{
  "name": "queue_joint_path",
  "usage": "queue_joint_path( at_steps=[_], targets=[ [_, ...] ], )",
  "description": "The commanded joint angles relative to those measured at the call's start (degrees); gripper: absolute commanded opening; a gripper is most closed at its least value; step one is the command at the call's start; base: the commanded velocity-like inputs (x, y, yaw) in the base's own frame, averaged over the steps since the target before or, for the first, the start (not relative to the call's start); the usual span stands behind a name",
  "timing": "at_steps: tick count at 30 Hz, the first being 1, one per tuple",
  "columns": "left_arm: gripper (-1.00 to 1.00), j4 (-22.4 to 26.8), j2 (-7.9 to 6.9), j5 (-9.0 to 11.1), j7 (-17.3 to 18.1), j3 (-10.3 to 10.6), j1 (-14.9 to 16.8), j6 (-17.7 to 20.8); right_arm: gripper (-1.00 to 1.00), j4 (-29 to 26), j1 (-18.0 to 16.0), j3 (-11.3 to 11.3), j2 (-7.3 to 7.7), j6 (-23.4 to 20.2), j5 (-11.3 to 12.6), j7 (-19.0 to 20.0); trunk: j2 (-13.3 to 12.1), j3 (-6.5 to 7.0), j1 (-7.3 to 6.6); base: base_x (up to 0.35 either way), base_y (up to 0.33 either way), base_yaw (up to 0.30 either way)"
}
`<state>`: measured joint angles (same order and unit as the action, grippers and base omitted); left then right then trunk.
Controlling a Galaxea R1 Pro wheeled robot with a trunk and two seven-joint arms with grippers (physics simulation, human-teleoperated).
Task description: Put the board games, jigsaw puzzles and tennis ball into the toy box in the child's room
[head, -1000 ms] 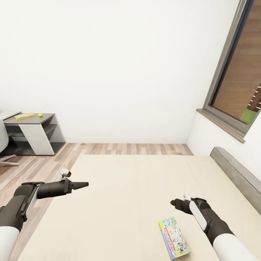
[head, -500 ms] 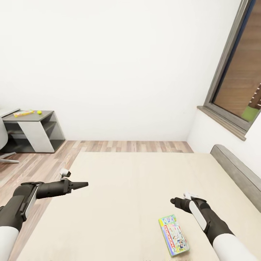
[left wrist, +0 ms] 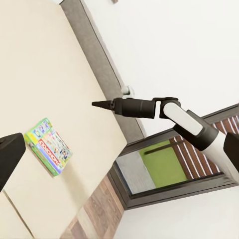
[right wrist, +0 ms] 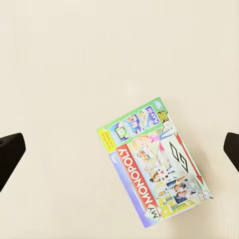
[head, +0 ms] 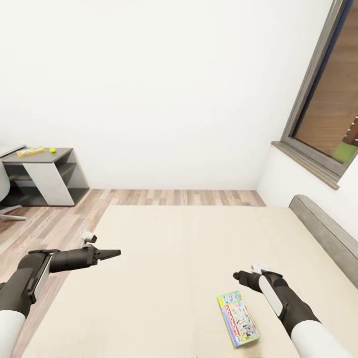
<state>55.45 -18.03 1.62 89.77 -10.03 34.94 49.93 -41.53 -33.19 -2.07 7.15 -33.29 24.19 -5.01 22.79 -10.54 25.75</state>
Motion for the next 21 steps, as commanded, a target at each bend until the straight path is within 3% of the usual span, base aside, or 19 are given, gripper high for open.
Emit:
queue_joint_path(
  at_steps=[1,21],
  targets=[
    [1.0,0.01,-0.01,-0.03,0.23,0.01,0.04,0.61,1.0,-0.09,-0.04,-0.22,0.11,-0.22,0.6,-0.53,0.13,-0.22,0.03,0.0,0.0,0.0],
    [1.0,0.01,-0.04,0.01,0.23,0.01,0.04,0.61,1.0,-0.05,-0.04,-0.18,0.14,-0.24,0.61,-0.53,0.13,-2.11,0.03,0.0,0.0,0.0]
  ],
)
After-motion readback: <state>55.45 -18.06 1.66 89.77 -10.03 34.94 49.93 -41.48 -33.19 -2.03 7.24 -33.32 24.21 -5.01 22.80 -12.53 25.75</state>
